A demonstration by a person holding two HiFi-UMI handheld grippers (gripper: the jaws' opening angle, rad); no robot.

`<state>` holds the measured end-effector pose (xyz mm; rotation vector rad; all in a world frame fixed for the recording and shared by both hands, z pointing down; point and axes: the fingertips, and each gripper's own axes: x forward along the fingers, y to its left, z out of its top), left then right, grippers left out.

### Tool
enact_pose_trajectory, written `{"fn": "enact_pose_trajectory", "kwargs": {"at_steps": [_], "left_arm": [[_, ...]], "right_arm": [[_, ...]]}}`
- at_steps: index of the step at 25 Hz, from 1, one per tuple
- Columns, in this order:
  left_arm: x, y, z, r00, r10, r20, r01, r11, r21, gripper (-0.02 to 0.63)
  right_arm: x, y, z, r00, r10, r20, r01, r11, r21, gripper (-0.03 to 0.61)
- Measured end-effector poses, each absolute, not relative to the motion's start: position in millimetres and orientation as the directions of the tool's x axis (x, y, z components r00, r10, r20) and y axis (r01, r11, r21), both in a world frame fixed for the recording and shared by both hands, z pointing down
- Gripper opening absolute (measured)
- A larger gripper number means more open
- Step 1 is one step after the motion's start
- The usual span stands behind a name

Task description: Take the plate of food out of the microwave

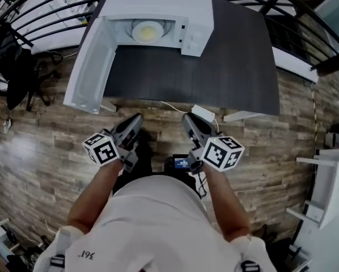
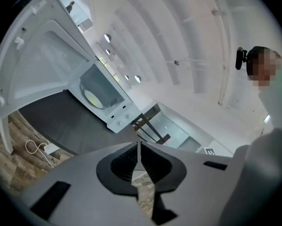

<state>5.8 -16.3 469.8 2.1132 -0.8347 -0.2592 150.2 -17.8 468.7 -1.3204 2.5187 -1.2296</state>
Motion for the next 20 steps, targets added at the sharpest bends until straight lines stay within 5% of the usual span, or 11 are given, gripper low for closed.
{"fn": "enact_pose_trajectory", "kwargs": {"at_steps": [8,20], "left_arm": [[-7,-113,479,0.832,-0.544,0.108,-0.407,-0.466,0.785,0.008],[-16,-184,508,0.791,-0.583,0.186,-0.46,-0.365,0.809,0.008]], "right_arm": [[98,-111,487,-0.57,-0.745,0.347,-0.72,0.248,-0.649,0.058],[98,-185,508,-0.482,-0.757,0.441,-0.781,0.143,-0.608,0.058]]}}
